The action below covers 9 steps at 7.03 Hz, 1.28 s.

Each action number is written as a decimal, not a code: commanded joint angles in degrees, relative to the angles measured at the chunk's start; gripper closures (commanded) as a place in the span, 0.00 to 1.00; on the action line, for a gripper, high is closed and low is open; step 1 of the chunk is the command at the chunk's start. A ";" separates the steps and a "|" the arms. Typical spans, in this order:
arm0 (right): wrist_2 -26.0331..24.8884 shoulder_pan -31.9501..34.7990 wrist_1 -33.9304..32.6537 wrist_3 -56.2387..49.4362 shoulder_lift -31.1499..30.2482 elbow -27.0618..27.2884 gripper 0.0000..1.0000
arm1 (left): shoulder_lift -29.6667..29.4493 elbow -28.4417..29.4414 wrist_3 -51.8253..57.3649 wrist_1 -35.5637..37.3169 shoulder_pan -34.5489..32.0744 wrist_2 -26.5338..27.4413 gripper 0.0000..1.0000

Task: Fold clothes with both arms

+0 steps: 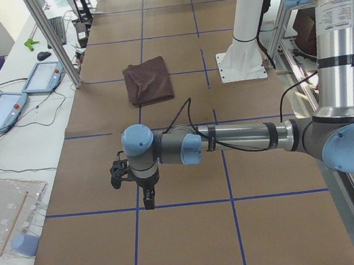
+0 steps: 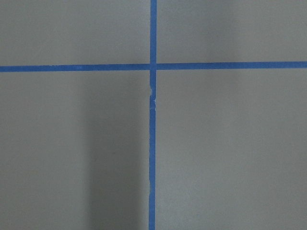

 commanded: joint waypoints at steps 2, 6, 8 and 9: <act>-4.44 -0.09 5.14 4.21 2.91 -1.45 0.00 | -0.22 0.05 0.02 0.16 -0.06 0.07 0.00; -3.92 -0.09 4.97 4.22 3.72 -1.54 0.00 | -0.57 0.05 0.02 0.25 0.03 0.07 0.00; -3.31 -0.09 4.79 4.22 3.72 -1.54 0.00 | -0.48 0.05 0.02 0.25 0.03 0.07 0.00; -2.78 -0.09 4.88 4.22 3.72 -1.37 0.00 | -0.57 0.05 0.02 0.25 0.03 0.07 0.00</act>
